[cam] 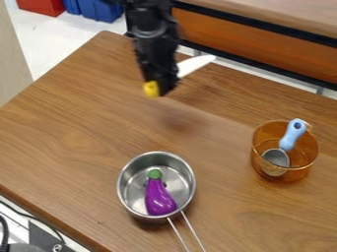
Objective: Move the yellow knife to the left side of the table
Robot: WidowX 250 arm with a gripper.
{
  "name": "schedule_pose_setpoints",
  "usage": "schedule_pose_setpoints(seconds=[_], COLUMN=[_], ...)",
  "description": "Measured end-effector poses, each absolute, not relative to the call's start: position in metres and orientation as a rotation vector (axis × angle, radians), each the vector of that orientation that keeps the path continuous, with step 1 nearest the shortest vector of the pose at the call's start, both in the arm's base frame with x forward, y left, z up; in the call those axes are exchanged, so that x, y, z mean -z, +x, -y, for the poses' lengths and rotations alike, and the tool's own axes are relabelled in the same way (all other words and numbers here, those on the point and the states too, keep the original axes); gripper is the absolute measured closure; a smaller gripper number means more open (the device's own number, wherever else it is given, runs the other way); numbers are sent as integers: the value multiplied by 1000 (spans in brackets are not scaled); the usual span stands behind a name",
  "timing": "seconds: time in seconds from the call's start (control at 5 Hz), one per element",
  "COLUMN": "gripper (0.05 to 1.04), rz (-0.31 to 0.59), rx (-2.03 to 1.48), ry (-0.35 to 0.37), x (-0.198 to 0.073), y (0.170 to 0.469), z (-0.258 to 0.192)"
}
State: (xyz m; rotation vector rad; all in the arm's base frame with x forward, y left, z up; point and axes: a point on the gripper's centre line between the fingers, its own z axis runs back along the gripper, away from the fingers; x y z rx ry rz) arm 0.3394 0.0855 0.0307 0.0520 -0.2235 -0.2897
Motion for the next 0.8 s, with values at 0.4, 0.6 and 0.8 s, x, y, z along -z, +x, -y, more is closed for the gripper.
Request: schedule_pose_setpoints(seconds=[0.4,0.6,0.8], gripper=[625,625,625], rz=[223,153,135], rx=[123,86,59], ry=[37,4,7], x=[-34,-24,-8], y=[258,232,208], z=[-136,-136,-131])
